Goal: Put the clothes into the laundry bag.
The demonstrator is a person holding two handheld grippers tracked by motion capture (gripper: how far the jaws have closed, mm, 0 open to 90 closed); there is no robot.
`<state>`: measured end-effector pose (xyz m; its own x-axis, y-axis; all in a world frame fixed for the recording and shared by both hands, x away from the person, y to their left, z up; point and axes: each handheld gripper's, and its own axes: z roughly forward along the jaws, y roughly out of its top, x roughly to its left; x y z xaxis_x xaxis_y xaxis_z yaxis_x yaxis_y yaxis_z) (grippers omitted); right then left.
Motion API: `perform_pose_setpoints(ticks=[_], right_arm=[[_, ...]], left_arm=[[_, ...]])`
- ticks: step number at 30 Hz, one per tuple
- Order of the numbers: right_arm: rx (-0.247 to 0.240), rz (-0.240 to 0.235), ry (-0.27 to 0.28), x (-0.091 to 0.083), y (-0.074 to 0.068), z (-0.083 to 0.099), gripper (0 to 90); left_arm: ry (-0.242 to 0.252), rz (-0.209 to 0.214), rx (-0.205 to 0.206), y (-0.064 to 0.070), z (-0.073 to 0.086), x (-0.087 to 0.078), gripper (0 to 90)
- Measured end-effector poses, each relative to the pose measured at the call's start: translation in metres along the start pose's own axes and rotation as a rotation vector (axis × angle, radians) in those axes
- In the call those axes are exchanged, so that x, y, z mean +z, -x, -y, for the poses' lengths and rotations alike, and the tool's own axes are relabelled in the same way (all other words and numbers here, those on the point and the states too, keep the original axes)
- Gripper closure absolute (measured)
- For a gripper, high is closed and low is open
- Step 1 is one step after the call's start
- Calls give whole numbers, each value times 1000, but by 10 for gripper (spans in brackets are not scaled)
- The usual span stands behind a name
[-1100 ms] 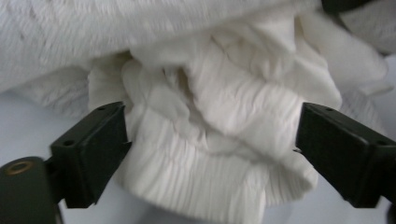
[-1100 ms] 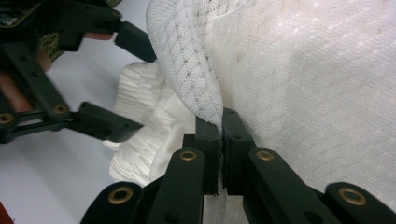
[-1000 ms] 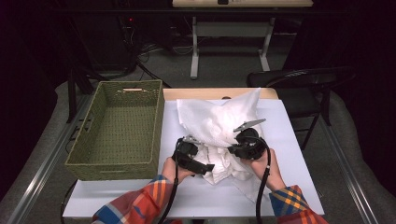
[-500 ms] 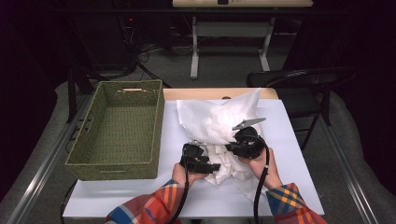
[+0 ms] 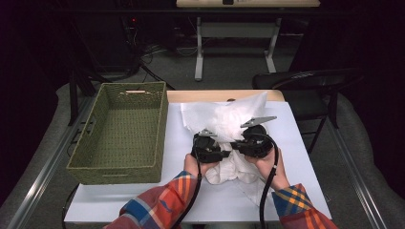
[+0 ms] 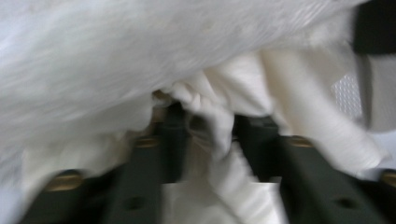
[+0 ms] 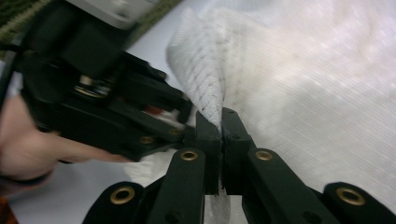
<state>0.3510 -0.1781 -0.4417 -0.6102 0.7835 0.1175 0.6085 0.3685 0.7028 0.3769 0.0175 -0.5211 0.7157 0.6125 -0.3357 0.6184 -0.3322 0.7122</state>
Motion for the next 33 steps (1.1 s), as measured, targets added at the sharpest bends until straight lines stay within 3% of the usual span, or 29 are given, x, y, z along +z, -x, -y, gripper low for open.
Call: perform_pose_setpoints(ticks=[2,4,6,11,14,17,19,22,25,29,33], right_arm=[[6,2,-7,3,2,1,882],[-13,6,-17,5,2,1,880],[-20,8,-17,6,1,0,879],[-22,16,-28,8,4,2,878],[-22,19,-30,8,5,3,877],[-29,18,-38,10,3,2,877],[-31,17,-42,10,3,2,876],[-28,15,-48,10,3,2,876],[-33,14,-50,11,3,2,876],[-37,22,-63,12,1,3,878],[-40,22,-71,15,0,3,878]], left_arm=[[-15,-5,11,-4,6,-6,342],[-39,-35,52,-6,11,-15,172],[-60,-40,64,-8,15,-24,108],[-118,-16,-15,-13,29,-29,38],[-147,-27,-45,-17,34,-21,44],[-132,-57,-100,-19,39,-10,71],[-118,-56,-113,-18,40,-6,67],[-103,-56,-84,-14,40,1,83],[-103,-84,-53,-12,37,5,162],[-151,-174,70,-6,30,12,269],[-127,-178,74,-10,31,11,472]])
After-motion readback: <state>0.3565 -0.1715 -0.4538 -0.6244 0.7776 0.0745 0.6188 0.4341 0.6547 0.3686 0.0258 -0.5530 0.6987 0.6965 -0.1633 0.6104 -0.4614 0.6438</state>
